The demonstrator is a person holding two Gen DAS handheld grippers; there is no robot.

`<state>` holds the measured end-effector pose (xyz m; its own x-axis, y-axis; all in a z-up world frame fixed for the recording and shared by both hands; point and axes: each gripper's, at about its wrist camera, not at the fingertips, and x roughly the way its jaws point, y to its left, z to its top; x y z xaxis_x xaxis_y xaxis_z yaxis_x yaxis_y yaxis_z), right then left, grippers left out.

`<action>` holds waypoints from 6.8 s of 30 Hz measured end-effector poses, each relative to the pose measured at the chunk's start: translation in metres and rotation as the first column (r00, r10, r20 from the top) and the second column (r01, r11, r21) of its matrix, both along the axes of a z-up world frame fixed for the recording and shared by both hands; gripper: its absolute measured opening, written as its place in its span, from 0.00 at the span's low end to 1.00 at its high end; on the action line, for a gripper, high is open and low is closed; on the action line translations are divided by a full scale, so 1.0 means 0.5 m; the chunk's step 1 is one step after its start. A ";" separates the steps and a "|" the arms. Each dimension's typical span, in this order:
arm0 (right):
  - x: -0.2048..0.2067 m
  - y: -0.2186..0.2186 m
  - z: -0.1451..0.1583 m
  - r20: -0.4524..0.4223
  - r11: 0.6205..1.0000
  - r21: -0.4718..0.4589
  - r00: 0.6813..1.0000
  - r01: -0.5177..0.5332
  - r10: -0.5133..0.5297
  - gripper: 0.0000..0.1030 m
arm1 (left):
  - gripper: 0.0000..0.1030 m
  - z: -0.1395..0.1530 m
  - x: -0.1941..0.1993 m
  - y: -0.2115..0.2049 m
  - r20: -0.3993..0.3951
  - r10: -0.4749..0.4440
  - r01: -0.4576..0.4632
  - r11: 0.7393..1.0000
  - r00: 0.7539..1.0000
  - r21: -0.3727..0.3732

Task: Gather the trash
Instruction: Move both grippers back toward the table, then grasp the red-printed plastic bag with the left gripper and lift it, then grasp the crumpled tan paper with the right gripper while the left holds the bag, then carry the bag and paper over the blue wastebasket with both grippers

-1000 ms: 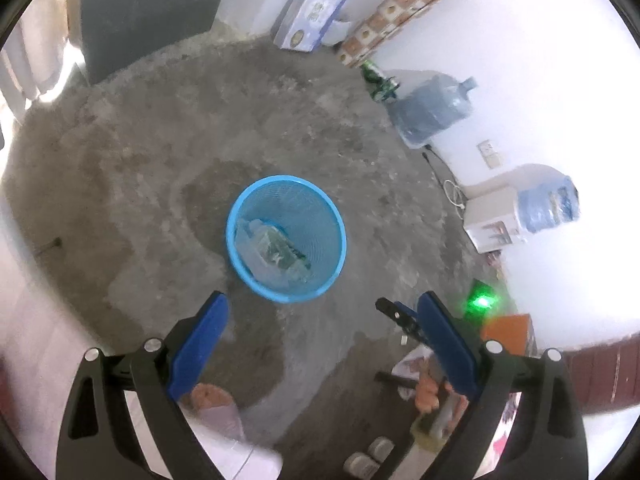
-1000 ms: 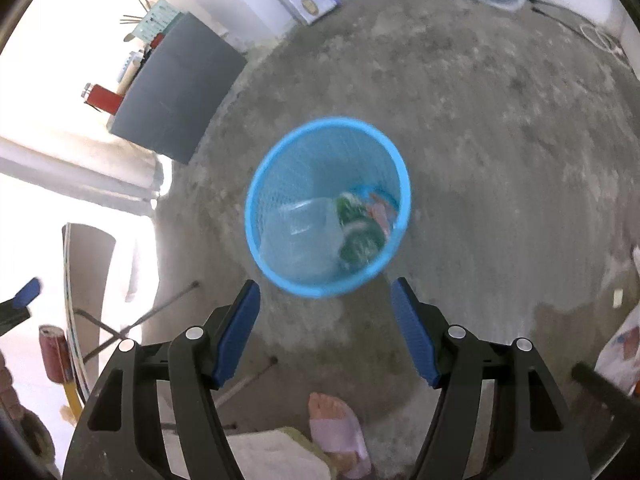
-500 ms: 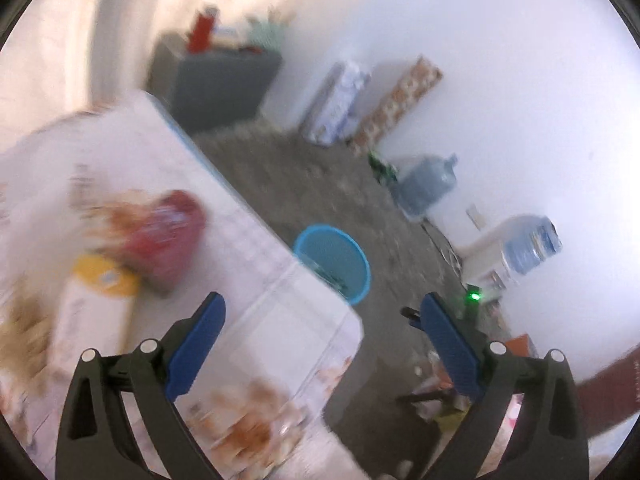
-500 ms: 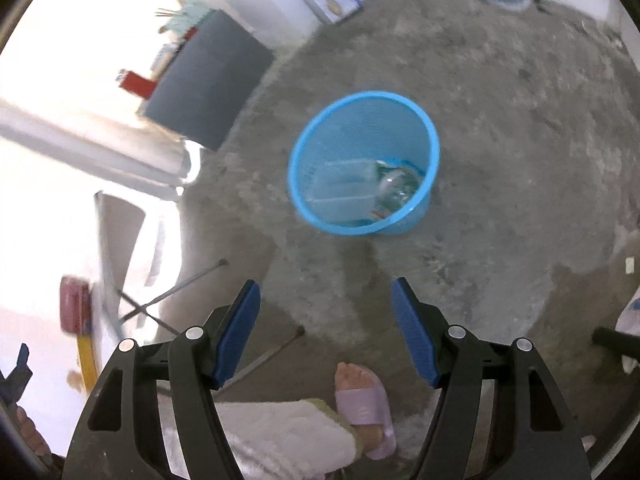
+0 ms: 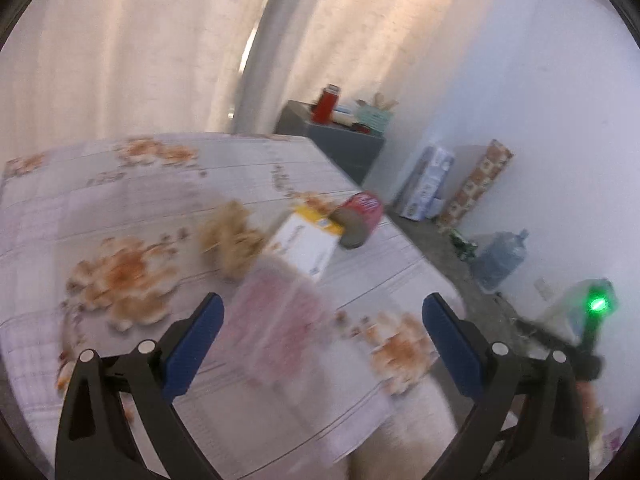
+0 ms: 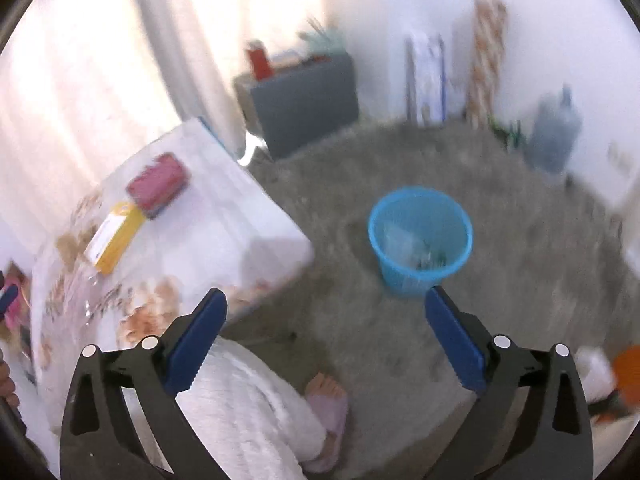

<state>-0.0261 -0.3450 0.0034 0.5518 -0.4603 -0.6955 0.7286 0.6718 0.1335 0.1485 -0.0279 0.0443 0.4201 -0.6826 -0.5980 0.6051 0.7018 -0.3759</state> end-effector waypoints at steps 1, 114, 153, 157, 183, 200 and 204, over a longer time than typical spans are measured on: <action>0.016 0.028 0.019 -0.009 0.998 -0.060 1.000 -0.009 0.008 0.92 | 0.94 -0.009 -0.005 0.014 -0.002 0.012 -0.012 1.000 1.000 -0.003; 0.724 0.331 -0.007 -0.026 0.718 0.161 0.725 -0.677 0.688 0.05 | 0.30 -0.165 0.082 0.085 0.029 0.123 -0.125 0.940 0.992 0.319; 0.401 0.205 0.084 0.244 0.783 0.210 0.807 -0.585 0.538 0.04 | 0.30 -0.077 0.032 -0.018 0.200 0.025 -0.096 0.930 0.979 0.354; 0.394 0.202 0.083 0.250 0.783 0.210 0.806 -0.586 0.536 0.04 | 0.30 -0.069 0.024 -0.025 0.214 0.019 -0.097 0.928 0.977 0.360; 0.308 0.128 0.065 0.301 0.807 0.221 0.826 -0.547 0.477 0.04 | 0.30 -0.041 -0.023 -0.131 0.293 -0.092 -0.042 0.906 0.952 0.422; 0.112 -0.069 0.089 0.300 0.945 0.169 0.928 -0.279 0.220 0.04 | 0.30 0.061 -0.027 -0.441 0.246 -0.437 0.350 0.877 0.865 0.328; 0.055 -0.159 0.077 0.249 0.971 0.168 0.960 -0.171 0.127 0.04 | 0.30 0.058 -0.043 -0.595 0.163 -0.539 0.478 0.824 0.826 0.303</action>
<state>0.0016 -0.4245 0.0418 0.7620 -0.2354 -0.6033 0.5550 0.7173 0.4212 0.1271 -0.3253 0.0735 0.1985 -0.6865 -0.6995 0.9475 0.3168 -0.0421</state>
